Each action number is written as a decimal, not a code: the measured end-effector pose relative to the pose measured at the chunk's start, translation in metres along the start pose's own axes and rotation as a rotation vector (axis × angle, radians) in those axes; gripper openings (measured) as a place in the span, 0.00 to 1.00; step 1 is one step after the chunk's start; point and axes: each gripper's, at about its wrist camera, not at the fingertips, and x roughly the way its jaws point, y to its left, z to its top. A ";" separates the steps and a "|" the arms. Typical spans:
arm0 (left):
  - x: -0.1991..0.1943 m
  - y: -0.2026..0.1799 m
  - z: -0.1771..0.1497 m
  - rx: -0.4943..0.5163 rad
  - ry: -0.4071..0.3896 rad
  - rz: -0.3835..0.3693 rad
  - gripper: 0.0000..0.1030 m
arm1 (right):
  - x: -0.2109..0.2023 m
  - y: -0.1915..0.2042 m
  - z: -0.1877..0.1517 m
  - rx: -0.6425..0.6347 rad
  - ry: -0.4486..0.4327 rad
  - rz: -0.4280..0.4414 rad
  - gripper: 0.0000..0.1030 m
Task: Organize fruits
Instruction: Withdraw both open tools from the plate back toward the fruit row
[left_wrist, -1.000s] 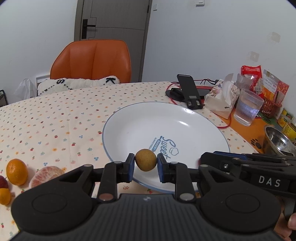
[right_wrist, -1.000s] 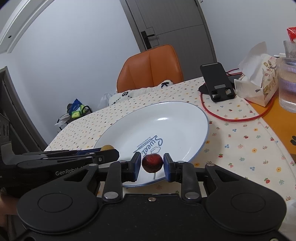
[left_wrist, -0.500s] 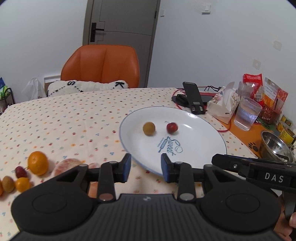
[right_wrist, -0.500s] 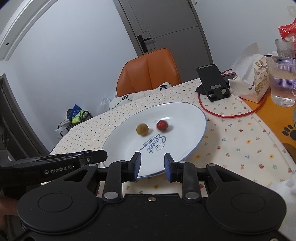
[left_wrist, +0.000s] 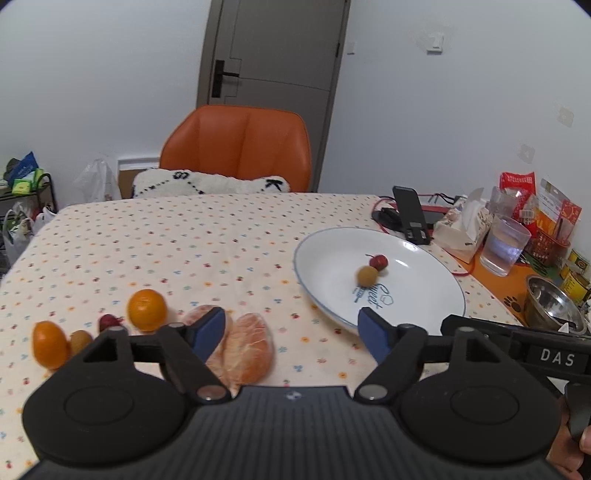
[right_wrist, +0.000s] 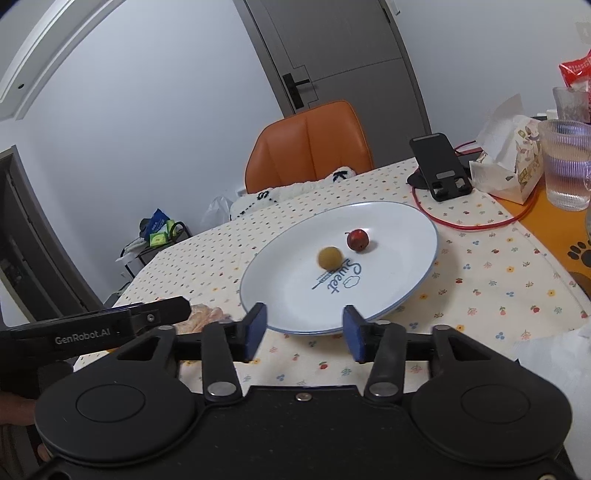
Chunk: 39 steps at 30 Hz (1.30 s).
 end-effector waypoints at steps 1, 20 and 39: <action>-0.003 0.002 -0.001 0.001 -0.007 0.003 0.76 | -0.001 0.002 -0.001 0.000 -0.004 -0.003 0.51; -0.053 0.050 -0.021 -0.051 -0.023 0.021 0.77 | -0.015 0.044 -0.013 -0.029 -0.024 0.008 0.76; -0.081 0.095 -0.035 -0.118 -0.024 0.030 0.83 | -0.018 0.091 -0.021 -0.050 0.007 0.050 1.00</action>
